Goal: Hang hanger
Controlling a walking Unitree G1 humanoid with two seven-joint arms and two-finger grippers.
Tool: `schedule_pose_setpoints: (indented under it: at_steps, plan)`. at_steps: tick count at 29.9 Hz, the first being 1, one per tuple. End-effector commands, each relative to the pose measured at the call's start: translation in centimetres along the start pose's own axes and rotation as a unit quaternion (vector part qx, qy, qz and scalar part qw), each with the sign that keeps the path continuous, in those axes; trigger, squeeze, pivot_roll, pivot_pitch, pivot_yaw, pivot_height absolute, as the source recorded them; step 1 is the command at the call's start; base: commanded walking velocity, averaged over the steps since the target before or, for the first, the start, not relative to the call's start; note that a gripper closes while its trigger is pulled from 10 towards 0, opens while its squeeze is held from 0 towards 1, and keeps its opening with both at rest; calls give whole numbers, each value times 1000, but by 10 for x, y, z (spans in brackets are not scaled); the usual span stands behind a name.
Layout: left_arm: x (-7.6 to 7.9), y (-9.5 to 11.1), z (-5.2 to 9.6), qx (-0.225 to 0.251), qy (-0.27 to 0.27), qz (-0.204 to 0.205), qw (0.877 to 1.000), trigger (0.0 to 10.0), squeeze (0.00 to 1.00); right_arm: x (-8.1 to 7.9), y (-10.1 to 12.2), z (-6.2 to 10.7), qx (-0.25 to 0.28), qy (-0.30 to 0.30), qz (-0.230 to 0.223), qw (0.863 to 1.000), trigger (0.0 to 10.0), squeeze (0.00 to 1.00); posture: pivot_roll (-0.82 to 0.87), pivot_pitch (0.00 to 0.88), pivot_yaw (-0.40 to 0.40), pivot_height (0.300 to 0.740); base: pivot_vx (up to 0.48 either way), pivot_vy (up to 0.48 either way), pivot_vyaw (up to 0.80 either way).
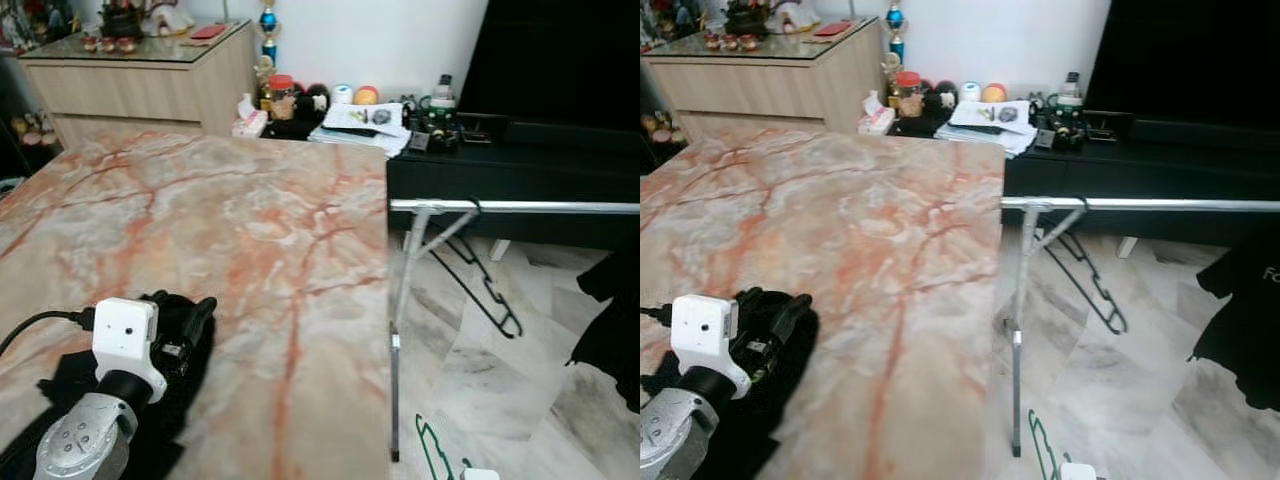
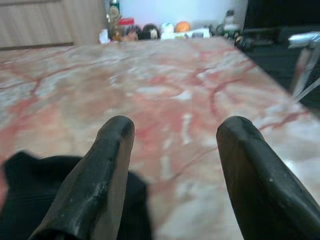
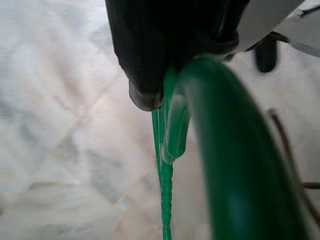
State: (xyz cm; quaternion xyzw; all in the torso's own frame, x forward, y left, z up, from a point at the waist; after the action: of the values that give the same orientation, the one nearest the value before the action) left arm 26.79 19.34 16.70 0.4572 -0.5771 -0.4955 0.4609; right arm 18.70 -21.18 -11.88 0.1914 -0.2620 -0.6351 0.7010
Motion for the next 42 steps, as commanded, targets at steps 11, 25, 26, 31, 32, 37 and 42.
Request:
schedule_pose_setpoints:
  at_steps: [11,25,26,31,32,37,42]
  plan:
    - [0,4,0,9,-1,-7,1000,10000,0,-1,1,0,2,-4,-5,1000,10000,0,170,68,-3,740,0,-480,0]
    - [5,1,-2,3,-19,-10,1000,10000,0,-3,2,-1,3,-3,-5,1000,10000,0,159,56,3,740,0,-480,0]
    - [6,0,-2,2,-21,-10,1000,10000,0,-3,1,-1,3,-4,-5,1000,10000,0,158,53,2,740,0,-480,0]
    - [10,-5,-3,-5,-31,-13,999,10000,0,-2,0,0,2,-4,-4,1000,10000,0,150,44,1,740,0,-480,0]
    - [10,-11,-3,-17,-33,-13,999,10000,0,-2,0,0,1,-4,-3,1000,10000,0,147,40,0,740,0,-412,0]
    - [-24,-59,1,-95,31,-14,995,10000,0,-3,0,0,1,-4,-2,1000,10000,0,144,30,1,740,0,-61,0]
    - [-60,-126,20,-196,106,14,975,10000,0,-3,-1,0,1,-4,-1,1000,10000,0,136,14,-1,740,0,0,0]
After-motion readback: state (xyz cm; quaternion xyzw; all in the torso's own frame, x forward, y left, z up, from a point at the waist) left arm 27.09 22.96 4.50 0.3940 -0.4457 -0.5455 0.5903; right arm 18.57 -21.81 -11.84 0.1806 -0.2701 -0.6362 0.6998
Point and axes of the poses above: a point about 5 cm out from each wrist's last joint towards the gripper, its own z axis pointing back from the gripper into the wrist, its own y axis along the axis of the wrist's last joint, x = y × z, the point moved 4 cm from there along -z, pointing out of the wrist towards the gripper, and after that the axes turned 9 degrees about z, right-handed, at the moved point
